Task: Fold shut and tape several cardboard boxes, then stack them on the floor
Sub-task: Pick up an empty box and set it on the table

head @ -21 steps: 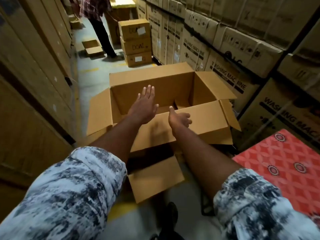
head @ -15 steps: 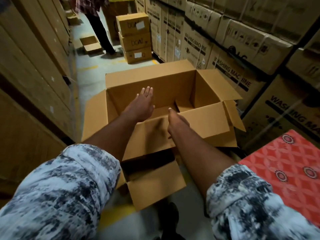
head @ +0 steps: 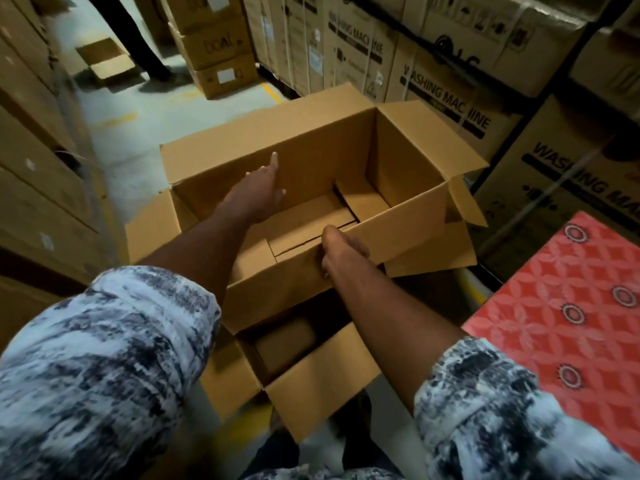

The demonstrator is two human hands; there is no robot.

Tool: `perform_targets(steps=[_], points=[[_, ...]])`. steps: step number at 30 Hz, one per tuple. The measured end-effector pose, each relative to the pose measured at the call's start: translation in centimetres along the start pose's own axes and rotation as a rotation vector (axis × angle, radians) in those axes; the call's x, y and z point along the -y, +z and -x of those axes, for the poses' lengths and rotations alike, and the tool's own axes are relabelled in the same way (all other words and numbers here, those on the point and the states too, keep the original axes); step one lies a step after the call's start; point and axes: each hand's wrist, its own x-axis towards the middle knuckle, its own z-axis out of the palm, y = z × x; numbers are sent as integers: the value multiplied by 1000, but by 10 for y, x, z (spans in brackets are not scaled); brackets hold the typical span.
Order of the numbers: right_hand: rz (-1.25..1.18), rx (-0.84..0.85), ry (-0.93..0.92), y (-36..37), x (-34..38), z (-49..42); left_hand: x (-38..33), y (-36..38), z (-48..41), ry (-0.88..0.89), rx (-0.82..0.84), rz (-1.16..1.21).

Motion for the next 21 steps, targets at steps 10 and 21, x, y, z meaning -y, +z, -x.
perform_targets(steps=[10, 21], points=[[-248, -110, -5, 35, -7, 8, 115, -10, -79, -44, 98, -103], [-250, -147, -36, 42, -24, 3, 161, 22, -88, 21, 168, 2]])
